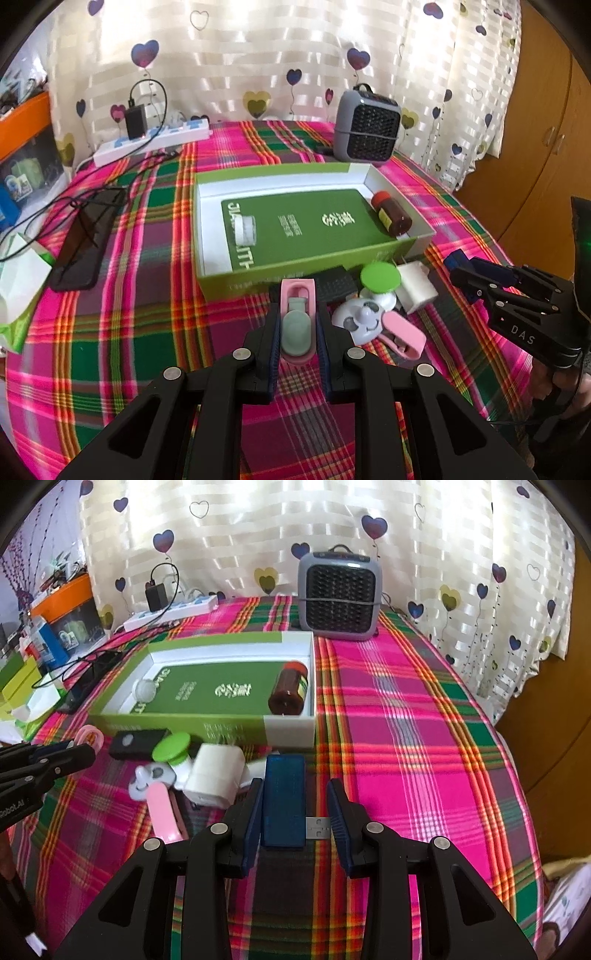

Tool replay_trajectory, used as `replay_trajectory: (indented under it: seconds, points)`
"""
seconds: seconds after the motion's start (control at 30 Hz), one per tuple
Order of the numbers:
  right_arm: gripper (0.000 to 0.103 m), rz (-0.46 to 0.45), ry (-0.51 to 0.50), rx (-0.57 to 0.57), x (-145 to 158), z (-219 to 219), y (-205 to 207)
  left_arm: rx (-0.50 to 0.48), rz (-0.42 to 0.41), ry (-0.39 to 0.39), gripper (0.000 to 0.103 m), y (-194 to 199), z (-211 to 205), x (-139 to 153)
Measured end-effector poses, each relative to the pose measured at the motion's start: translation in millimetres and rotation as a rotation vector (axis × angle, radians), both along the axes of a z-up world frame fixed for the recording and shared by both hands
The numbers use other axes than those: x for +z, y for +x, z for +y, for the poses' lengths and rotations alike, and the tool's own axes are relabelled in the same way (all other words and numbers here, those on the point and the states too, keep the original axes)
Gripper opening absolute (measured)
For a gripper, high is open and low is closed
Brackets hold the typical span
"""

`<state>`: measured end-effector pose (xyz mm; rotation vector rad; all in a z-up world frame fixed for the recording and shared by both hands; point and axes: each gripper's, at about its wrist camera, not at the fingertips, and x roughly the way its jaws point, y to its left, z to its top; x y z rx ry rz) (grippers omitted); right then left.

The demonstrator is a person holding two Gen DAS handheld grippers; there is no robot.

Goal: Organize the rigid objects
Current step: 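Carry the USB stick with the right tool while the left carries the clip to the box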

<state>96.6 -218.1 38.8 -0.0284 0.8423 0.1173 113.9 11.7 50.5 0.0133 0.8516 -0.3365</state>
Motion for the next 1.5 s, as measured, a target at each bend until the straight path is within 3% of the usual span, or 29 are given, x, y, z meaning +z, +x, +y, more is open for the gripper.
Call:
replay_trajectory:
  seconds: [0.37, 0.73, 1.07, 1.5]
  points:
    - [0.035, -0.033, 0.029, 0.051, 25.7, 8.7, 23.7, 0.011, -0.012, -0.009, 0.017, 25.3, 5.7, 13.1]
    - [0.035, -0.039, 0.034, 0.113, 32.8, 29.5, 59.4, 0.014, -0.008, -0.023, 0.017, 64.1, 6.1, 16.9]
    - [0.035, -0.004, 0.034, 0.135, 27.0, 45.7, 100.7, 0.028, -0.011, -0.015, 0.017, 101.7, 7.8, 16.5]
    - [0.035, 0.081, 0.046, 0.142, 2.6, 62.4, 147.8, 0.053, 0.050, -0.010, 0.017, 139.0, 8.0, -5.9]
